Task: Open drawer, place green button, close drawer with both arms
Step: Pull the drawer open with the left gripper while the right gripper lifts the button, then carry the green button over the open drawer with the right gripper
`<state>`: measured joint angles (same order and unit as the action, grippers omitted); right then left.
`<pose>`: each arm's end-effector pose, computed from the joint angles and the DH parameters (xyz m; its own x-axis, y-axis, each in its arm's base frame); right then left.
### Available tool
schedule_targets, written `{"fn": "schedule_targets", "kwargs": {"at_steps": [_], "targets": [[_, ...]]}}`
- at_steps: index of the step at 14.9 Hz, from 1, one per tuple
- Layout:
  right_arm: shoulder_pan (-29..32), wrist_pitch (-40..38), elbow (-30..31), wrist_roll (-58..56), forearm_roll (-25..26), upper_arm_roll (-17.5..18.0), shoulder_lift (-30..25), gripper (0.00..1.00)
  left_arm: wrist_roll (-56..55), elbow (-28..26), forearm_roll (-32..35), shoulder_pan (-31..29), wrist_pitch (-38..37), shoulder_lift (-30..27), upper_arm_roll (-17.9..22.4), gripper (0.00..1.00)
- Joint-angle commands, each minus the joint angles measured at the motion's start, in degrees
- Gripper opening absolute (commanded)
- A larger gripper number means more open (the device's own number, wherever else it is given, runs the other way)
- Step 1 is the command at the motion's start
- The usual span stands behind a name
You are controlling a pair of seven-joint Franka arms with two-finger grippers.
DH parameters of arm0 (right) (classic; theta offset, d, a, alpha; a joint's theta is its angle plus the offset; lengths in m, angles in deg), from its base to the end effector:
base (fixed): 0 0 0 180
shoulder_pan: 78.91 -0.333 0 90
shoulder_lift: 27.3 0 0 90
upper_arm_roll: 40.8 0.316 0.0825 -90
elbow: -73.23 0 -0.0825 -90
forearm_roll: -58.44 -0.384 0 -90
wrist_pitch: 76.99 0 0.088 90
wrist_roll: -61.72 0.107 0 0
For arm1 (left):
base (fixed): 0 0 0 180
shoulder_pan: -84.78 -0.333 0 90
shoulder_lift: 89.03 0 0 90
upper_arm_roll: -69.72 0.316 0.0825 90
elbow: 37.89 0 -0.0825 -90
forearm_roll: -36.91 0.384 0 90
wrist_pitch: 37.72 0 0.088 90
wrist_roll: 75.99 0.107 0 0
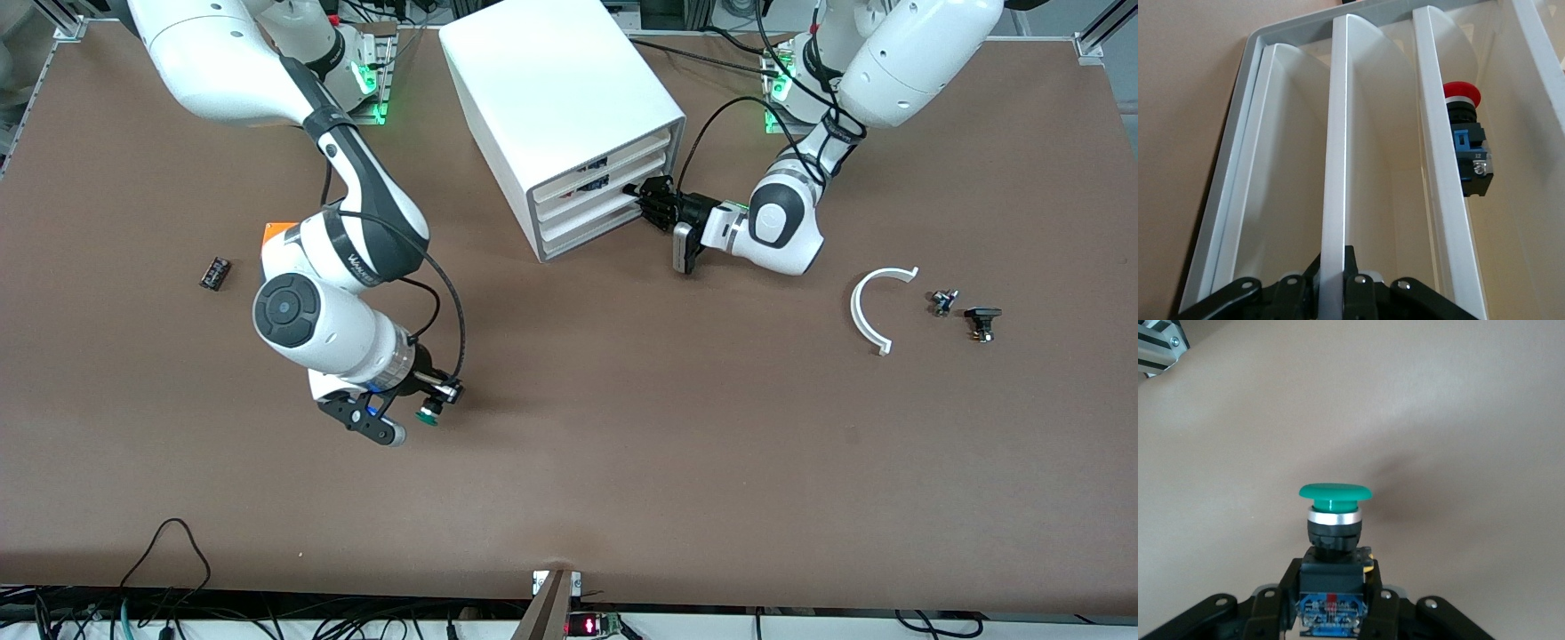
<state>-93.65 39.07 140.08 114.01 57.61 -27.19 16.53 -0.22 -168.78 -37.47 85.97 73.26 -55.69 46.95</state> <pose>0.6959 0.3157 0.3578 0.8800 -0.4691 -0.0751 -0.4744 -0.8593 -0.1913 0.3817 -0.2645 0.1193 0.8645 -0.4902 0.1110 -0.2020 -0.1366 0.9698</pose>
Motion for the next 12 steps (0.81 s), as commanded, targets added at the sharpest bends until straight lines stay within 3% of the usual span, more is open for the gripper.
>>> {"fn": "schedule_targets", "kwargs": {"at_steps": [1,12], "targets": [[-0.55,-4.51,-5.40,5.95,-0.84,1.07,0.64,0.00,1.06,-0.16,-1.56,-0.85,0.63,-1.26,0.09,0.00],[-12.14,-5.93,-8.40,28.80,1.43,-0.07,0.38,0.00,-0.70,12.67,7.66,-0.67,0.29,3.40,9.23,0.00]]}}
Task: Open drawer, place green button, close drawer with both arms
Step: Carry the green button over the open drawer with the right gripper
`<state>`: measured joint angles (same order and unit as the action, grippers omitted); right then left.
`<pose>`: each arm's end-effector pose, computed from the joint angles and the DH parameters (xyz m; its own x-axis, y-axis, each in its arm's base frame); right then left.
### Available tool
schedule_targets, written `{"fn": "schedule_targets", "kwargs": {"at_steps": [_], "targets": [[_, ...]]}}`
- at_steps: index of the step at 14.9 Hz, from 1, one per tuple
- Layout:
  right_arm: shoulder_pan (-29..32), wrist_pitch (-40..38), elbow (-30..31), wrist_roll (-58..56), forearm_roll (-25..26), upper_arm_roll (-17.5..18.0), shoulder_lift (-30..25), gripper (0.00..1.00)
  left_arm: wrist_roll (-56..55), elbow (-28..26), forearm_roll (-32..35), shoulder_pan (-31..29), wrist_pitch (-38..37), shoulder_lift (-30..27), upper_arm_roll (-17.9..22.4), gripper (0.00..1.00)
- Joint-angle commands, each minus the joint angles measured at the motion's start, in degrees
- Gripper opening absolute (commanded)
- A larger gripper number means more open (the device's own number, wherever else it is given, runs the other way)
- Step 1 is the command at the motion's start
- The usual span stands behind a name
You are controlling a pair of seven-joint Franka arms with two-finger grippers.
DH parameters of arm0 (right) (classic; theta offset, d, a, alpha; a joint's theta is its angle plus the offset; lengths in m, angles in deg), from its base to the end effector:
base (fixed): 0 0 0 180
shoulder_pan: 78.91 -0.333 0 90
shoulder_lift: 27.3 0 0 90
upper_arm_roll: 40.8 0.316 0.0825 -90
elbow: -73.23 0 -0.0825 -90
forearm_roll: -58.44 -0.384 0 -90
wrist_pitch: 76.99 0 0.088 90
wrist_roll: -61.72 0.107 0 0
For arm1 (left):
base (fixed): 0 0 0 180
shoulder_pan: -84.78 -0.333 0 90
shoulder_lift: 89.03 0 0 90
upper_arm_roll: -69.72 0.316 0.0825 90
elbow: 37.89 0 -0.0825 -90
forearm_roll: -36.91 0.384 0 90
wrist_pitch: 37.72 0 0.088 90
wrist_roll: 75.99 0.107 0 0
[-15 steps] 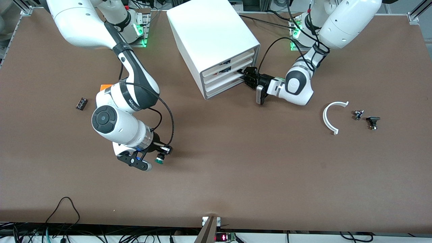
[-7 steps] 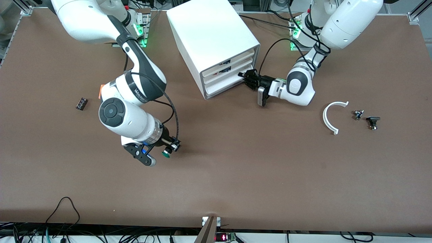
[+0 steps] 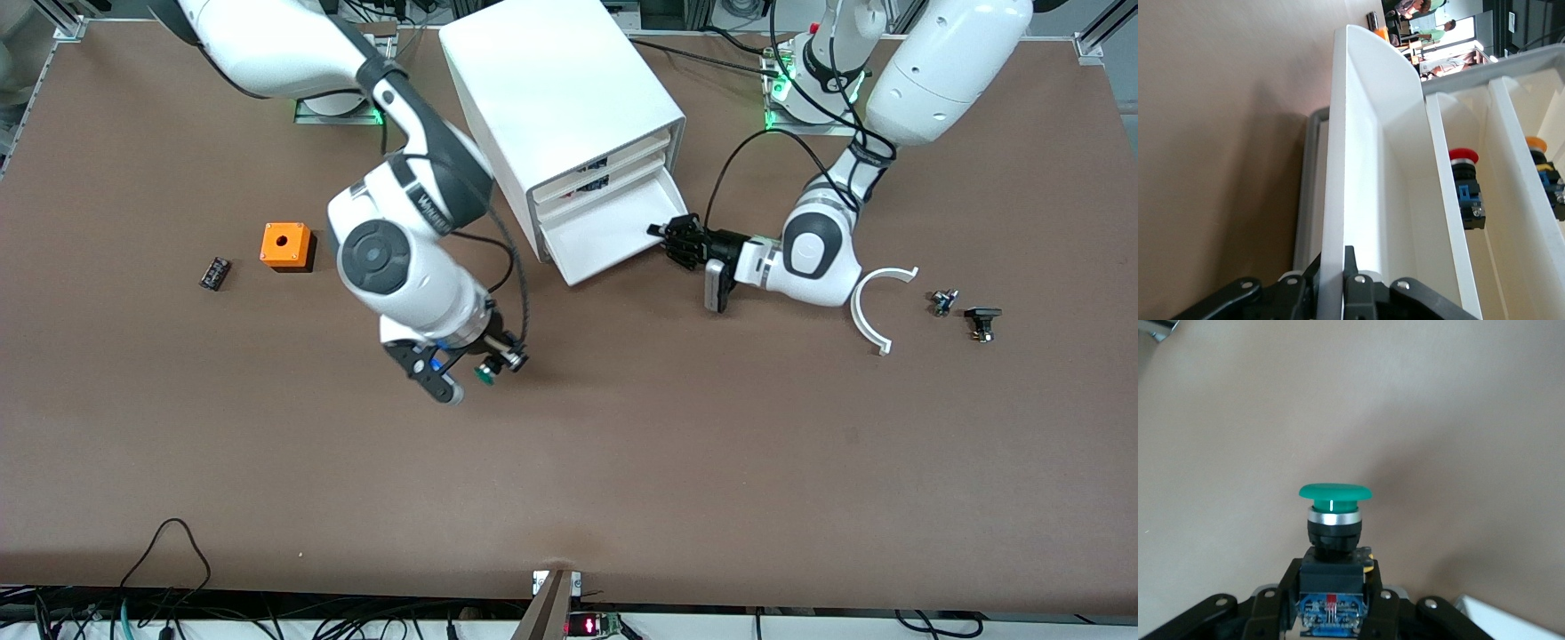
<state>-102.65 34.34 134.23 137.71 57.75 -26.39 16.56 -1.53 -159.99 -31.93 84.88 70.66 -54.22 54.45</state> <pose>0.6421 0.4238 0.4000 0.7363 -0.6603 -0.1480 -0.6766 -0.7172 -0.1666 0.4653 -0.2086 0.1273 0.8748 -0.4478 0.1852 -0.2918 -0.1817 0.9391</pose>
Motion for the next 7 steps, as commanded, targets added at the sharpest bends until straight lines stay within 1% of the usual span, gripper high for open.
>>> {"fn": "schedule_targets", "kwargs": {"at_steps": [1,4,7], "targets": [[-4.55,-1.20,-2.99,8.09,2.34,-0.87,0.26,0.00,0.08,4.93,3.17,0.33,2.88,2.18,1.92,0.00],[-8.24,-1.21,-3.43,15.22,3.23,-0.87,0.26,0.00,-0.98,7.66,5.73,0.25,2.45,3.15,3.05,0.00],[-11.15,-0.94,-4.04,22.25,3.50,-0.87,0.26,0.00,-0.98,7.93,5.82,-0.19,2.44,3.15,3.23,0.00]]}}
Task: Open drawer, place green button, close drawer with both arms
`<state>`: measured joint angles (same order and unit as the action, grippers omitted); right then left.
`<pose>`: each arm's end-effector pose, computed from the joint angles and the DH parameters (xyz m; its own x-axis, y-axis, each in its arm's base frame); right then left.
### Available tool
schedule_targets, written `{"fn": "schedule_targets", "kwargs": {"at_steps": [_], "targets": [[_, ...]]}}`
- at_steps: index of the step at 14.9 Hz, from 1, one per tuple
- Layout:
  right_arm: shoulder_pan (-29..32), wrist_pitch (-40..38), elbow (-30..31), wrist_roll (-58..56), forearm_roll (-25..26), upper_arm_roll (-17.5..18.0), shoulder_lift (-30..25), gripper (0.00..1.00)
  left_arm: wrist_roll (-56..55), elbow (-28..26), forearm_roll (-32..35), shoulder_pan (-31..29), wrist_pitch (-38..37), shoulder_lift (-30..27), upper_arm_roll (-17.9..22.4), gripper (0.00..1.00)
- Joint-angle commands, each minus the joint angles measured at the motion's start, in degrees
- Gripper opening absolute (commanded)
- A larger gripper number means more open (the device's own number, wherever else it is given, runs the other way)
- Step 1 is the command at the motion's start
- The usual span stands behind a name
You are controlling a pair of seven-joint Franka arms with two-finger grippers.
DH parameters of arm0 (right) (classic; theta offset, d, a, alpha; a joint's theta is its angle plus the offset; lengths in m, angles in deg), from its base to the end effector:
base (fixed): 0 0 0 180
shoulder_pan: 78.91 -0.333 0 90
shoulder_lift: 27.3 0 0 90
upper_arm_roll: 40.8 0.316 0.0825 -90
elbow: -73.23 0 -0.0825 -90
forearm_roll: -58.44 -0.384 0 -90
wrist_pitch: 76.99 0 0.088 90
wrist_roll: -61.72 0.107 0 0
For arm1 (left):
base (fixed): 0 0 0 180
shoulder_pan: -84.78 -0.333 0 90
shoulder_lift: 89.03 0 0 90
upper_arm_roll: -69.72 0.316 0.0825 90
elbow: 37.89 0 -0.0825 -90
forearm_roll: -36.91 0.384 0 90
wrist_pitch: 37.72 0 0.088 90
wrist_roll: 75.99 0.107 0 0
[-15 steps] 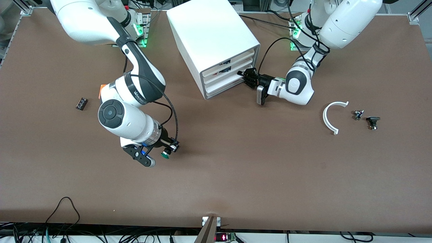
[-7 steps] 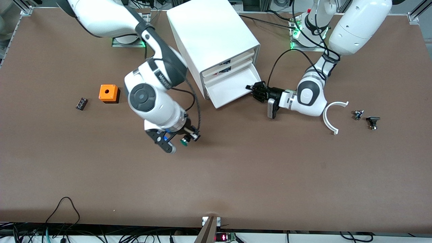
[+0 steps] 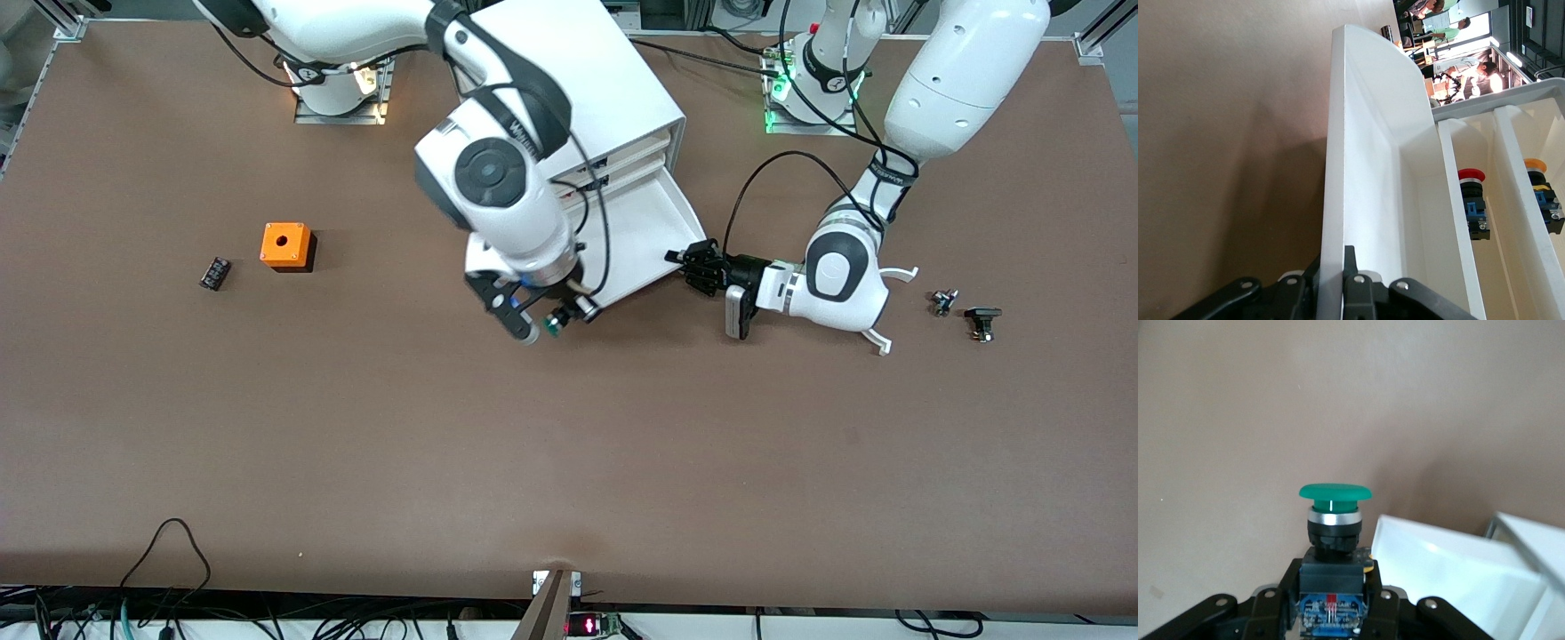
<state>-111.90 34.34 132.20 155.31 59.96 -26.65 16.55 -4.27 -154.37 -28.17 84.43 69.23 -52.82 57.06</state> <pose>0.5736 0.5182 0.4166 0.6355 -0.7566 -0.1536 -0.7718 -0.6172 -0.1530 0.5050 -0.1857 0.1355 0.8706 -0.4509 0.1969 -0.3196 -0.2141 0.9231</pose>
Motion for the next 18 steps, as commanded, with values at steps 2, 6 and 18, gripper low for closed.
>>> {"fn": "schedule_targets", "kwargs": {"at_steps": [2,6,18], "targets": [[-3.75,-0.68,-2.01,8.87,3.12,-0.61,0.27,0.00,1.24,2.92,2.32,0.26,3.79,1.75,0.89,0.18],[-7.88,1.25,-1.92,16.52,6.82,-1.40,0.97,0.00,0.89,3.19,2.50,0.00,3.17,1.23,0.98,1.00],[-12.81,8.81,1.24,25.77,10.34,-2.63,7.82,0.00,-41.52,22.24,27.53,-5.10,-20.89,-0.79,1.15,1.00]]}}
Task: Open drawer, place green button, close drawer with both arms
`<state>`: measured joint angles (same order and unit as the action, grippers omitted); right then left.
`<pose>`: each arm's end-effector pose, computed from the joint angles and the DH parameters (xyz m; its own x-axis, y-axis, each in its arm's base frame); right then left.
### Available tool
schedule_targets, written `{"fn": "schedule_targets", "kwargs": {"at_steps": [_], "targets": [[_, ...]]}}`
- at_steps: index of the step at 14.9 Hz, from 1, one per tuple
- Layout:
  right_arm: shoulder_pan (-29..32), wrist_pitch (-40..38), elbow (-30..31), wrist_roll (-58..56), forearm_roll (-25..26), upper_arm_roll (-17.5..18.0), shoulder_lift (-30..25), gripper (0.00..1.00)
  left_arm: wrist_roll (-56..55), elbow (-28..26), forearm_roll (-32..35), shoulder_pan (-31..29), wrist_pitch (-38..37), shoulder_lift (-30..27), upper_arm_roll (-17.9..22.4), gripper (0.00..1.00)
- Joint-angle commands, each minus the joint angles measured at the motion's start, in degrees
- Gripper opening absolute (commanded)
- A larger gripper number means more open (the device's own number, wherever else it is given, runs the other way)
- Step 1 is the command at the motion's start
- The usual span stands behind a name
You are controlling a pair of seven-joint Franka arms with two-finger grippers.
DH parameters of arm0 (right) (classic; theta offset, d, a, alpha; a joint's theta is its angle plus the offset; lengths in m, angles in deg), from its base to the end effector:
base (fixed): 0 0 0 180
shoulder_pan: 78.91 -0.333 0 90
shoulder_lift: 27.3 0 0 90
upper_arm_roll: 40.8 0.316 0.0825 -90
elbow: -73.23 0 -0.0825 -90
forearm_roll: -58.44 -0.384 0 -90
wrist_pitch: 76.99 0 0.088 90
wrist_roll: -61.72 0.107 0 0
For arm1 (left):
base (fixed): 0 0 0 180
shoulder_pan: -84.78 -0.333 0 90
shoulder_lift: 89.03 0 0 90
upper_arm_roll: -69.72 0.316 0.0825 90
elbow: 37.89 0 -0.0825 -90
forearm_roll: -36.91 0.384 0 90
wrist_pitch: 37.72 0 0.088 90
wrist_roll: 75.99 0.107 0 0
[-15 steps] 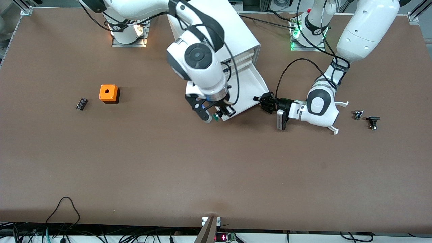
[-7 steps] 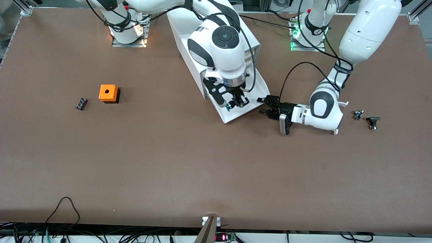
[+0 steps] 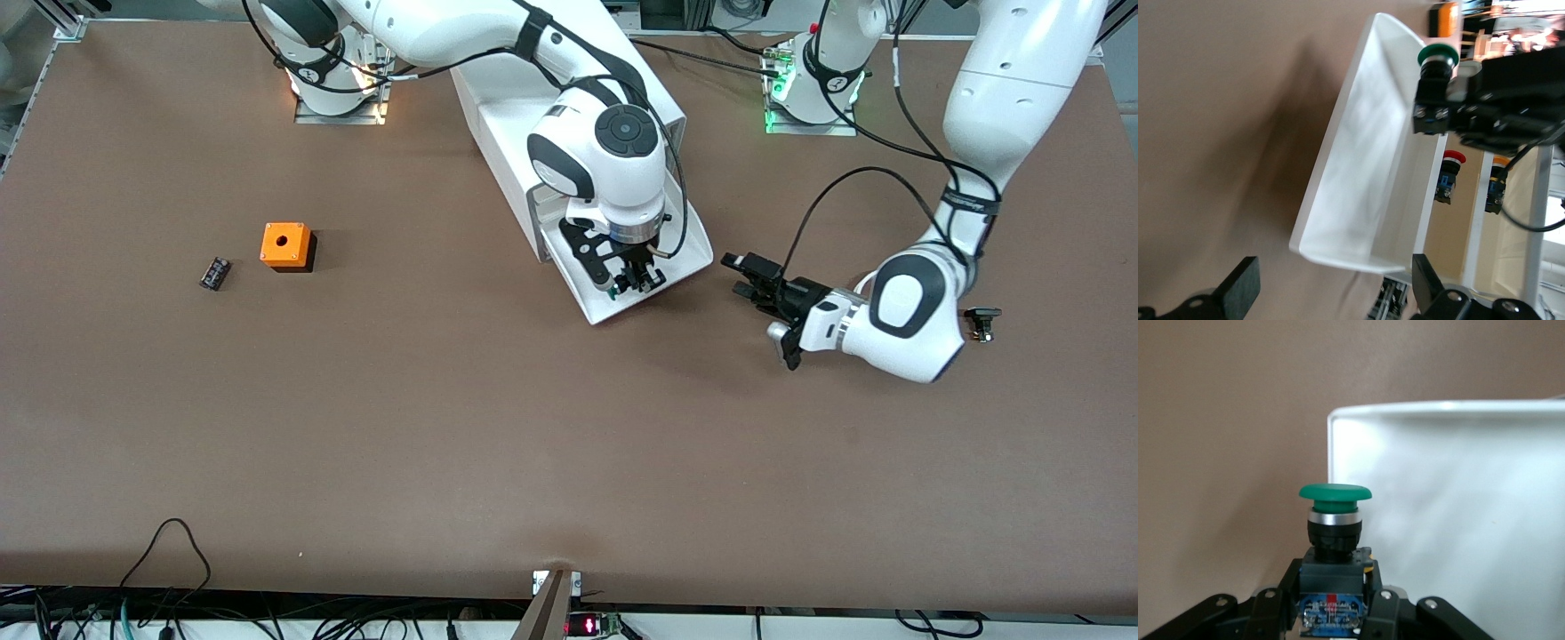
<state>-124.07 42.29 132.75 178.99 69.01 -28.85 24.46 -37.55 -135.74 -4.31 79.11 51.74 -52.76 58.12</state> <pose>0.4845 0.6235 0.3155 0.4894 -0.8698 -0.0624 -0.8670 -0.4776 -0.1418 0.5870 -0.1227 0.2272 0.8119 -0.5524 -0.1889 -0.1232 -0.4783 0.8695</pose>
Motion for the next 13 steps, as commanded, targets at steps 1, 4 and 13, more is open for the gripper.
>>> {"fn": "schedule_targets", "kwargs": {"at_steps": [1,4,13], "targets": [[-0.80,1.21,0.68,2.17,1.38,-0.43,0.26,0.00,-13.51,5.11,5.86,0.22,-4.37,-1.81,0.09,1.00],[-1.51,2.09,0.68,3.84,1.55,-0.78,1.41,0.00,-27.06,7.84,13.16,0.31,-4.73,-4.53,-0.52,1.00],[-1.95,3.15,0.51,5.51,2.17,-0.96,2.03,1.00,-37.56,19.70,38.71,5.39,-6.92,-5.60,-1.05,1.00]]}}
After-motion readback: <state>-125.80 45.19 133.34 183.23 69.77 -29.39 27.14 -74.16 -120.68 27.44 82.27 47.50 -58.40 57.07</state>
